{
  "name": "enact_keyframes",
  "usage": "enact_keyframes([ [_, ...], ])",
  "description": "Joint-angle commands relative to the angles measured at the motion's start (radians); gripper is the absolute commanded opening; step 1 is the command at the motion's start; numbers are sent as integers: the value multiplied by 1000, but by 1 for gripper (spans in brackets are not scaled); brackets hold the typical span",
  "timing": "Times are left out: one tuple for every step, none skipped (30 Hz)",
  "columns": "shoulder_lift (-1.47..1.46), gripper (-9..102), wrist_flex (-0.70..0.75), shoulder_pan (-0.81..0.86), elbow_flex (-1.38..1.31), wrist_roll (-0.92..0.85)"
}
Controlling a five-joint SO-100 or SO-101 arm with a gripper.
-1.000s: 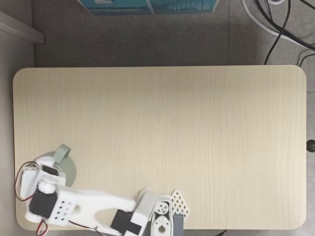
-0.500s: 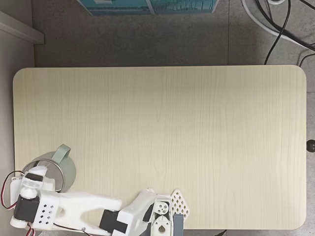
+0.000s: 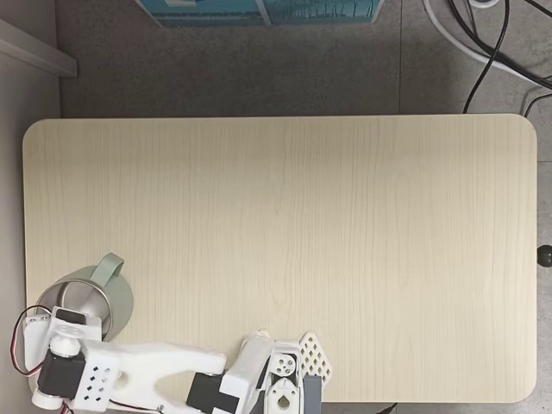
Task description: Grasp a dressing and put it in the cup.
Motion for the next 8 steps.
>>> enact_keyframes([
  [-18,20,26,-6,8,-11],
  [-9,19,23,-5,15,-12],
  [3,19,23,-2,25,-12],
  [9,19,23,0,29,-14],
  [15,19,23,2,31,-15],
  [20,19,23,3,32,-17],
  [23,19,23,3,35,-17],
  [28,19,23,5,41,-17],
])
